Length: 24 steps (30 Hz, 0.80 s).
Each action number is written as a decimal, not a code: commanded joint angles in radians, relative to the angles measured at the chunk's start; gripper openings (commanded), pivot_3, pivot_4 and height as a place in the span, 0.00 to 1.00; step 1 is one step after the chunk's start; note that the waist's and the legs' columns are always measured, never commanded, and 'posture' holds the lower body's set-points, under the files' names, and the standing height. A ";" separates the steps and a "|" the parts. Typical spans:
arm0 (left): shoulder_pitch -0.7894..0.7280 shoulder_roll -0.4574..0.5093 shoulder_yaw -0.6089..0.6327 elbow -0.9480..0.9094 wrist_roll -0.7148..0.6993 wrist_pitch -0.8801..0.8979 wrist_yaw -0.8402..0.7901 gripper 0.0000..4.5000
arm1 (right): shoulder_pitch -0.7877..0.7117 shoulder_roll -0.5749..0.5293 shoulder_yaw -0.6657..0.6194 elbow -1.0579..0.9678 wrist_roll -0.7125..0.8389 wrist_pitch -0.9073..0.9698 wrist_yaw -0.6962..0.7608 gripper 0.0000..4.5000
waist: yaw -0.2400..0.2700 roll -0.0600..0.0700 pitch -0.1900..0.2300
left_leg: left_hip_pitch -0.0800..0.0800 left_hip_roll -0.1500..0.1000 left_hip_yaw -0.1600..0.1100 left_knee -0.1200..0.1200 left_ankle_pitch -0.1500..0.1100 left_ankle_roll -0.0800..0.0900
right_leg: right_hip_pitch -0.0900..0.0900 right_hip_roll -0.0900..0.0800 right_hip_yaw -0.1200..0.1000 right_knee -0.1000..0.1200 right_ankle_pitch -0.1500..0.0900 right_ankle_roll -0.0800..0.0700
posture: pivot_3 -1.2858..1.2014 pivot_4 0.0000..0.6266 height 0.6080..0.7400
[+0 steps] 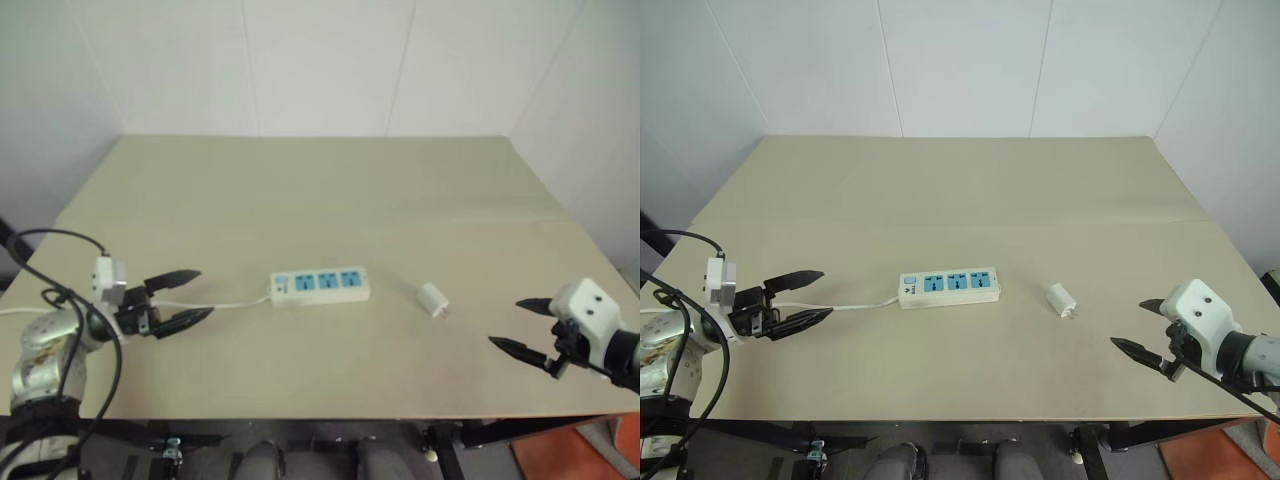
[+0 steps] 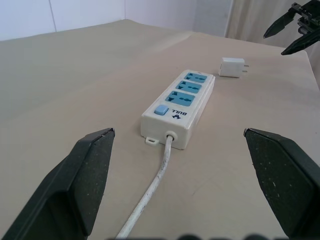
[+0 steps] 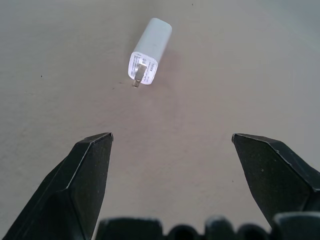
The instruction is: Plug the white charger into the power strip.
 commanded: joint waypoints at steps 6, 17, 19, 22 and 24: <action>-0.021 0.010 0.004 -0.008 -0.004 -0.004 0.004 1.00 | -0.005 -0.025 -0.023 -0.026 0.010 0.003 0.005 0.99 | 0.000 0.000 0.000 | 0.000 0.000 0.000 0.000 0.000 0.000 | 0.000 0.000 0.000 0.000 0.000 0.000 | 0.52 0.24 1.00; -0.110 -0.007 -0.041 0.118 0.053 -0.103 -0.033 1.00 | -0.013 -0.023 -0.020 -0.053 0.016 0.022 -0.005 0.99 | 0.002 0.000 0.000 | 0.000 0.000 0.000 0.000 0.000 0.000 | 0.000 0.000 0.000 0.000 0.000 0.000 | 0.52 0.24 1.00; -0.214 -0.026 -0.103 0.264 0.125 -0.228 -0.104 1.00 | -0.031 -0.026 -0.013 -0.060 0.021 0.029 -0.007 0.99 | 0.010 0.000 0.000 | 0.000 -0.001 0.000 0.000 0.000 0.000 | 0.000 0.000 0.000 0.000 0.000 0.001 | 0.52 0.24 1.00; -0.356 -0.057 -0.206 0.441 0.187 -0.364 -0.162 1.00 | -0.049 -0.032 -0.010 -0.066 0.023 0.037 -0.008 0.99 | 0.021 0.000 0.000 | 0.000 -0.002 0.000 0.001 0.000 0.000 | 0.000 0.000 0.000 0.000 0.001 0.002 | 0.52 0.24 1.00; -0.431 -0.077 -0.269 0.531 0.207 -0.430 -0.164 1.00 | -0.058 -0.033 -0.010 -0.072 0.022 0.046 -0.010 0.99 | 0.023 -0.001 0.000 | -0.002 -0.002 0.000 0.001 0.000 0.000 | 0.000 0.000 0.000 -0.001 0.002 0.002 | 0.52 0.24 1.00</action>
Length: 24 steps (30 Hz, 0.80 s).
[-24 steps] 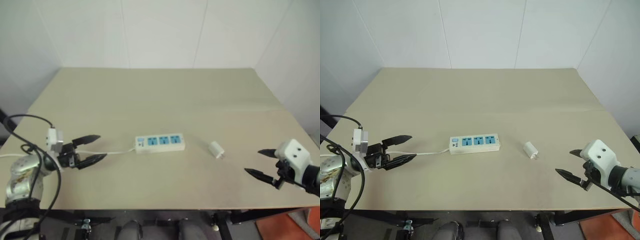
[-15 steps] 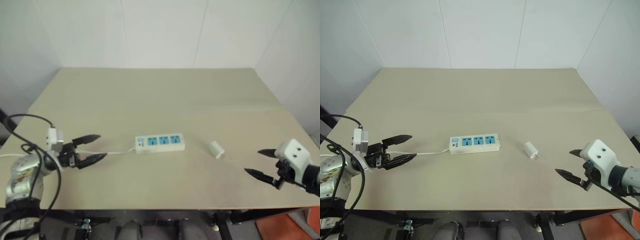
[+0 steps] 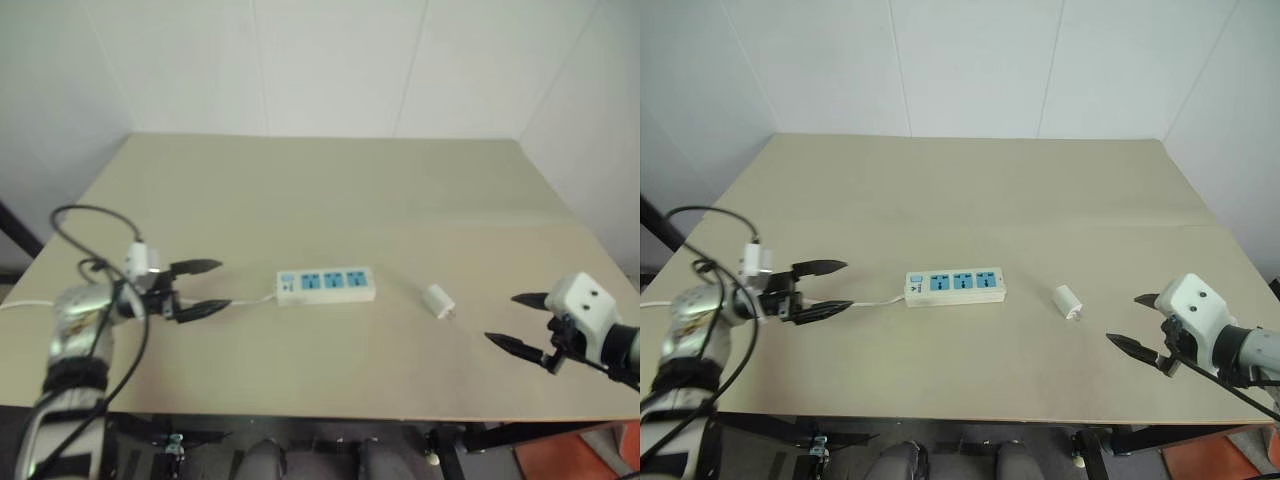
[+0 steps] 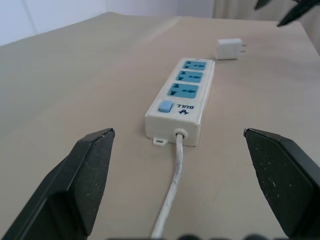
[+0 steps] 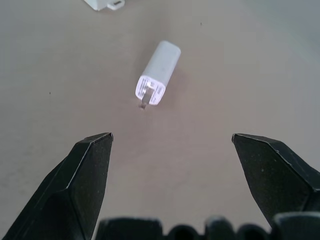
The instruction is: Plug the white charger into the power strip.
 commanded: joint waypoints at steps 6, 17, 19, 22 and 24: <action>-0.283 -0.105 -0.138 0.380 0.123 -0.270 -0.021 1.00 | 0.002 -0.012 -0.068 -0.137 0.051 0.072 -0.025 0.99 | 0.000 0.000 0.000 | -0.011 -0.001 0.000 0.000 0.000 0.000 | -0.009 0.000 0.000 -0.002 0.002 -0.001 | 0.52 0.24 1.00; -0.373 -0.194 -0.118 0.521 0.264 -0.352 0.070 1.00 | 0.030 -0.009 -0.144 -0.246 0.101 0.143 -0.045 0.99 | 0.000 -0.001 0.000 | -0.013 -0.001 -0.001 0.001 0.000 0.000 | -0.010 0.000 0.000 -0.001 0.001 0.003 | 0.52 0.24 1.00; -0.378 -0.202 -0.117 0.532 0.297 -0.357 0.135 1.00 | 0.043 -0.005 -0.156 -0.257 0.106 0.150 -0.048 0.99 | 0.000 -0.002 0.000 | -0.012 -0.001 -0.001 0.001 0.000 0.000 | -0.010 0.000 0.000 -0.001 0.002 0.003 | 0.52 0.24 1.00; -0.382 -0.204 -0.116 0.545 0.337 -0.335 0.202 1.00 | 0.068 0.000 -0.168 -0.269 0.108 0.159 -0.051 0.99 | 0.000 -0.002 0.000 | -0.012 -0.001 -0.001 0.001 0.000 0.000 | -0.010 0.000 0.000 -0.001 0.002 0.003 | 0.52 0.24 1.00; -0.381 -0.207 -0.111 0.550 0.351 -0.308 0.205 1.00 | 0.079 0.002 -0.172 -0.273 0.110 0.160 -0.052 0.99 | -0.001 -0.002 0.000 | -0.012 -0.001 -0.001 0.001 0.000 0.000 | -0.010 0.000 0.000 -0.001 0.002 0.003 | 0.52 0.24 1.00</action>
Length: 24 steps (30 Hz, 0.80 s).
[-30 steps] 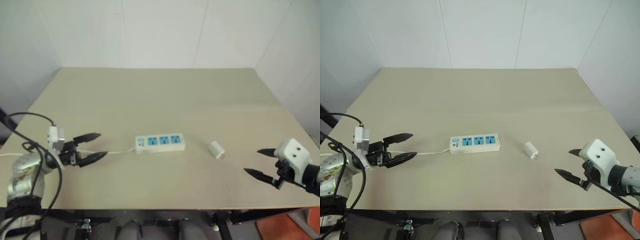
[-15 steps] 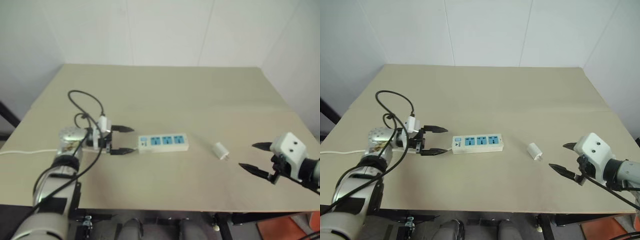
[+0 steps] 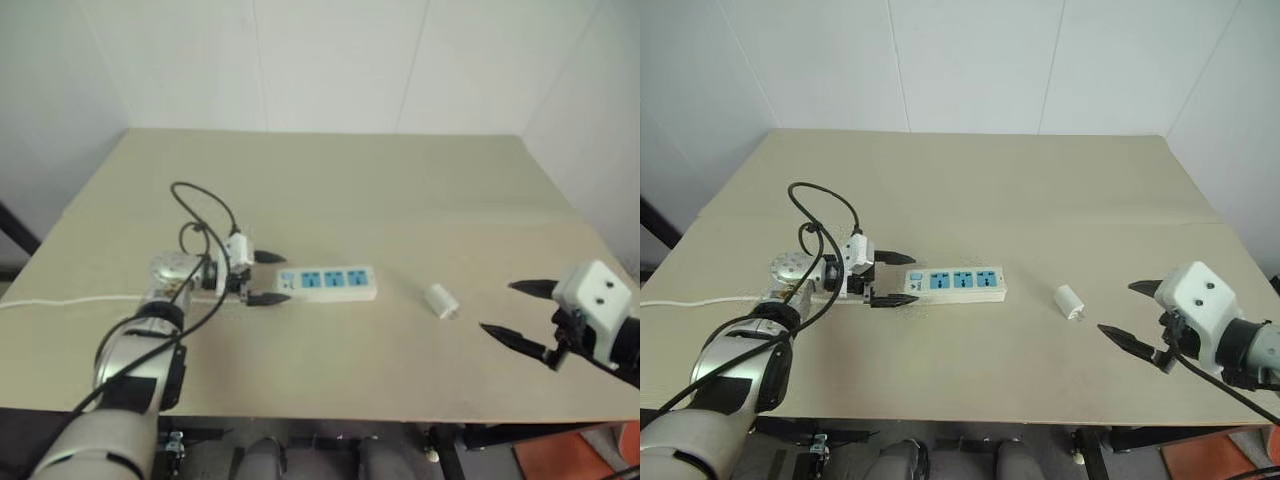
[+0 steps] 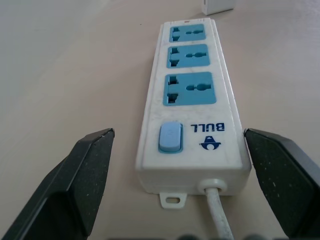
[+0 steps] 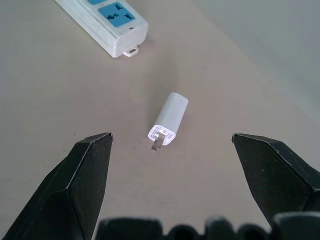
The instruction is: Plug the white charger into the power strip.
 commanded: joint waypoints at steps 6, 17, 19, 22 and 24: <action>-0.008 -0.014 0.017 0.012 0.056 0.080 -0.016 1.00 | 0.000 0.005 -0.036 -0.020 0.017 0.011 -0.027 0.99 | 0.000 0.000 0.000 | 0.001 0.000 0.000 0.000 0.000 0.000 | 0.000 0.000 0.000 0.001 0.000 0.000 | 0.52 0.24 1.00; 0.022 -0.040 0.097 -0.011 0.005 0.104 -0.201 1.00 | 0.052 0.024 -0.030 -0.027 0.004 0.001 -0.053 0.99 | -0.002 0.000 0.000 | 0.001 0.000 0.000 0.000 0.000 0.000 | 0.000 0.000 0.000 0.001 0.000 0.000 | 0.52 0.24 1.00; 0.036 -0.030 0.086 -0.011 0.026 0.078 -0.186 1.00 | 0.049 0.024 -0.025 -0.024 0.003 0.000 -0.056 0.99 | -0.003 0.000 0.000 | 0.002 0.000 0.000 0.000 0.000 0.000 | 0.001 0.000 0.000 0.002 0.000 0.000 | 0.52 0.24 1.00; 0.053 -0.029 0.091 -0.011 0.031 0.053 -0.153 1.00 | 0.036 0.020 -0.017 -0.017 0.007 0.003 -0.060 0.99 | -0.004 0.000 0.000 | 0.003 0.000 0.000 0.000 0.000 0.000 | 0.001 0.000 0.001 0.002 0.000 0.000 | 0.52 0.24 1.00; 0.062 -0.034 0.102 -0.011 0.024 0.042 -0.137 1.00 | 0.030 0.014 -0.012 -0.008 0.003 0.000 -0.058 0.99 | -0.002 0.000 0.000 | 0.003 0.000 0.000 0.000 0.000 0.000 | 0.001 0.000 0.001 0.002 0.000 0.000 | 0.52 0.24 1.00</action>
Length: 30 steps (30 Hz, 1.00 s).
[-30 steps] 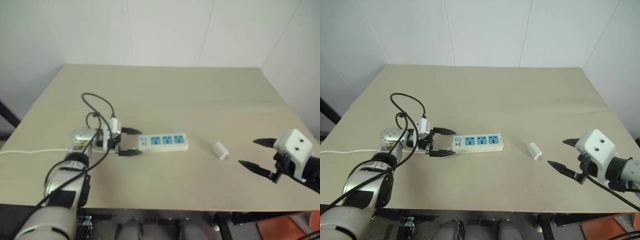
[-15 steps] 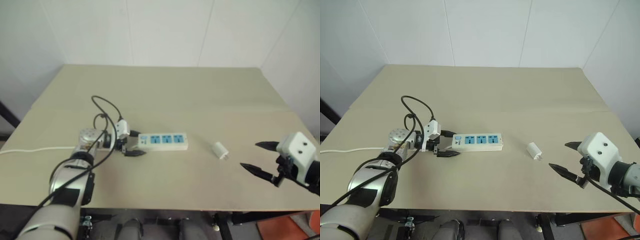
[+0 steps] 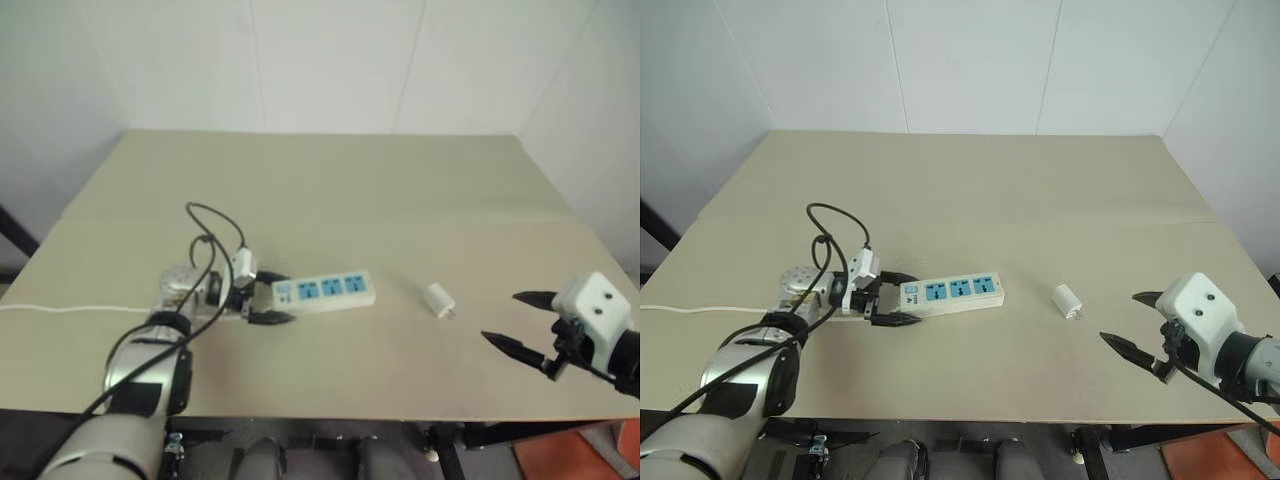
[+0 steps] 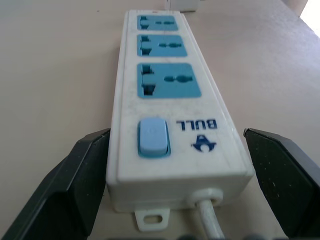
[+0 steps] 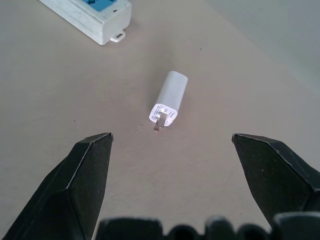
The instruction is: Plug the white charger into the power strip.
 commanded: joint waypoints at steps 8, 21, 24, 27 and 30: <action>0.033 -0.011 0.071 -0.024 -0.043 -0.048 0.051 1.00 | -0.015 -0.018 -0.017 0.005 -0.010 -0.009 -0.002 0.99 | 0.003 0.000 0.000 | 0.000 0.000 0.000 0.000 0.000 0.000 | 0.000 0.000 0.000 0.000 0.000 0.000 | 0.52 0.24 1.00; 0.047 -0.036 0.081 -0.019 -0.022 -0.039 0.042 0.96 | -0.017 -0.018 -0.019 0.015 -0.021 -0.008 -0.004 1.00 | 0.002 0.000 0.000 | 0.001 0.000 0.000 0.000 0.000 0.000 | 0.001 0.000 0.000 0.000 0.000 0.000 | 0.52 0.24 1.00; 0.052 -0.031 0.066 -0.018 -0.002 -0.040 0.050 0.81 | -0.020 -0.021 -0.022 0.014 -0.024 -0.006 -0.006 1.00 | 0.002 0.000 0.000 | 0.002 0.000 0.000 0.000 0.000 0.000 | 0.001 0.000 0.000 0.000 0.000 0.000 | 0.52 0.24 1.00; 0.050 -0.030 0.051 -0.023 0.010 -0.044 0.060 0.74 | -0.097 -0.094 0.015 0.000 0.005 0.158 -0.044 1.00 | -0.001 0.000 0.000 | 0.004 0.000 0.000 0.000 0.000 0.000 | 0.003 0.000 0.001 0.000 0.000 0.000 | 0.52 0.24 1.00; 0.048 -0.033 0.046 -0.033 0.003 -0.063 0.043 0.74 | -0.217 -0.218 0.079 -0.005 0.032 0.274 -0.037 1.00 | -0.001 0.000 0.000 | 0.004 -0.001 0.000 0.000 0.001 0.000 | 0.002 0.000 0.002 0.001 0.002 0.000 | 0.52 0.24 1.00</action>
